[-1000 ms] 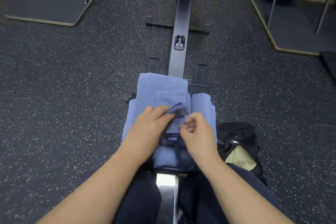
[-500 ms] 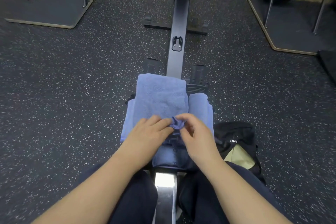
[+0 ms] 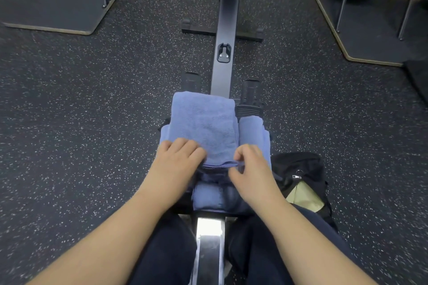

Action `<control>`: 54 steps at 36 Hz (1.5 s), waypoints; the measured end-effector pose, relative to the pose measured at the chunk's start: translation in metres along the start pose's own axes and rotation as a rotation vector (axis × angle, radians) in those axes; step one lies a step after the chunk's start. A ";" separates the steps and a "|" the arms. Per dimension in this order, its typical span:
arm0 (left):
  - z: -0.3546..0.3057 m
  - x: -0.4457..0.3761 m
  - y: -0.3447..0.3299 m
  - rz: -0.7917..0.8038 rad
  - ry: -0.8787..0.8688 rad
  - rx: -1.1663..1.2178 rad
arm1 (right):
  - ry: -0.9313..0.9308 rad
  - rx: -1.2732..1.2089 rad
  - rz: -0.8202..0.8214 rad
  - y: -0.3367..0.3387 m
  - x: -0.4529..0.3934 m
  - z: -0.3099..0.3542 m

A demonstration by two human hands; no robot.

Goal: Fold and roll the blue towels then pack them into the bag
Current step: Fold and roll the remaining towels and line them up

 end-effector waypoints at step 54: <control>0.035 -0.002 0.002 -0.009 0.268 0.267 | 0.328 0.138 -0.229 -0.017 -0.023 0.014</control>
Point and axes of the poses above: each hand's wrist, its own x-axis away from the middle knuckle, its own y-axis out of the back of the hand, z = x × y, the point moved 6 cm from there along -x, towards the middle knuckle, and after that the axes turned 5 degrees about y, right-handed, at the moved point
